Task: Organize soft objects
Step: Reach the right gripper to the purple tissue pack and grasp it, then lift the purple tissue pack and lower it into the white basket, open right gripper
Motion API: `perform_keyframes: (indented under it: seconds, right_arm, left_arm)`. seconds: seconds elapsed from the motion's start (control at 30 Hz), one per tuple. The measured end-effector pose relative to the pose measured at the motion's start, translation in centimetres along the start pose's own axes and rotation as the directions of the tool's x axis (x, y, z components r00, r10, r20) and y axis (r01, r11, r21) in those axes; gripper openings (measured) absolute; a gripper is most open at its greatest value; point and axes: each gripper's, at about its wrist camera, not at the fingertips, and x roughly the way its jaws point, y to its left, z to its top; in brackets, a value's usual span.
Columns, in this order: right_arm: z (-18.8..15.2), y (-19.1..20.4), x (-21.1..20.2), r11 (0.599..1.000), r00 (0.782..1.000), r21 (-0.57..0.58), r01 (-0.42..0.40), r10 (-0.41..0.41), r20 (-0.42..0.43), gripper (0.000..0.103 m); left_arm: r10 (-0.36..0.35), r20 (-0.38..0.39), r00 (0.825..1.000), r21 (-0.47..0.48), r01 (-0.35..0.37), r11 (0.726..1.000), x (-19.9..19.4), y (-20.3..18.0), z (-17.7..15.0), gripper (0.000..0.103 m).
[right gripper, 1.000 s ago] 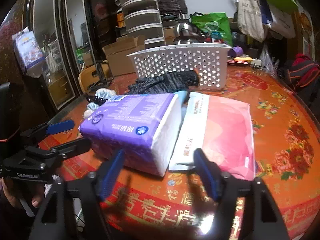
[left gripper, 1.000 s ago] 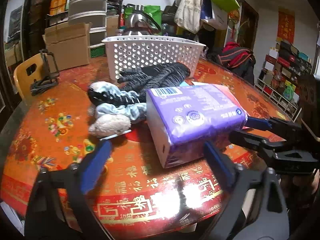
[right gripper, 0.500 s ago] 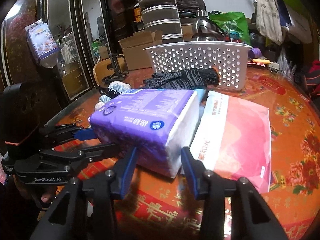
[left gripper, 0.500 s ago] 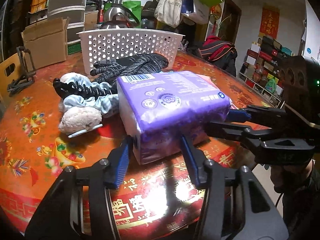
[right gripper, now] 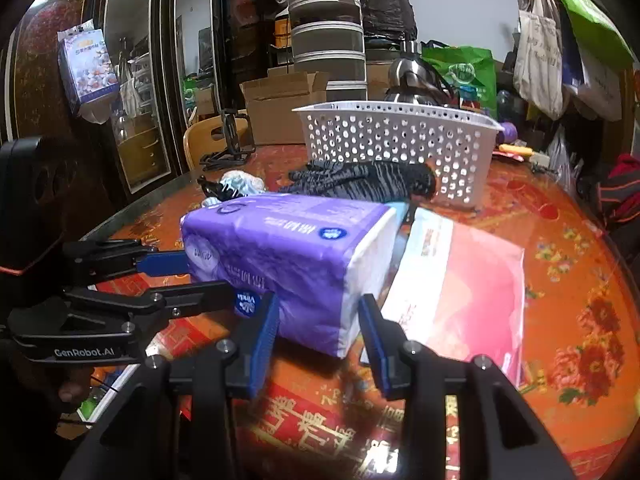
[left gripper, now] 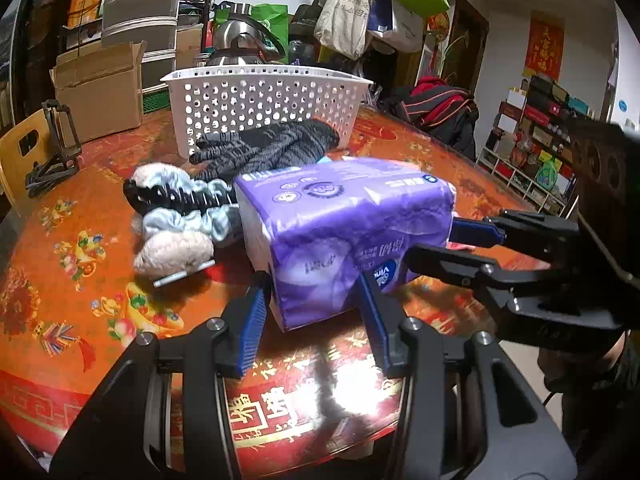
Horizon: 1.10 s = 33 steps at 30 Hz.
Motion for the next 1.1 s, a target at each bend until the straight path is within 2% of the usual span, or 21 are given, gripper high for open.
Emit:
perform_keyframes:
  seconds: [0.33,0.57,0.9,1.1]
  right_arm:
    - [2.6,0.0,-2.3,0.999,0.997,0.002,0.033,-0.033,0.065,0.039]
    - [6.5,-1.1,-3.1,0.998,0.991,-0.014,0.059,-0.057,0.12,0.039]
    - [15.0,-5.0,-1.1,0.998,0.987,0.015,0.056,-0.057,0.148,0.039]
    - [21.2,-8.1,1.8,0.999,0.993,0.033,0.037,-0.041,0.109,0.039]
  left_arm:
    - [-0.01,0.049,0.999,0.005,0.01,1.0,-2.3,-0.7,3.4,0.042]
    - [-0.009,0.099,0.995,0.03,0.006,1.0,-2.9,-1.0,8.2,0.042]
    - [-0.008,0.135,0.991,0.032,0.004,0.999,-0.6,0.8,19.0,0.042]
    - [0.022,0.12,0.993,0.044,-0.027,0.999,2.6,2.6,26.8,0.042]
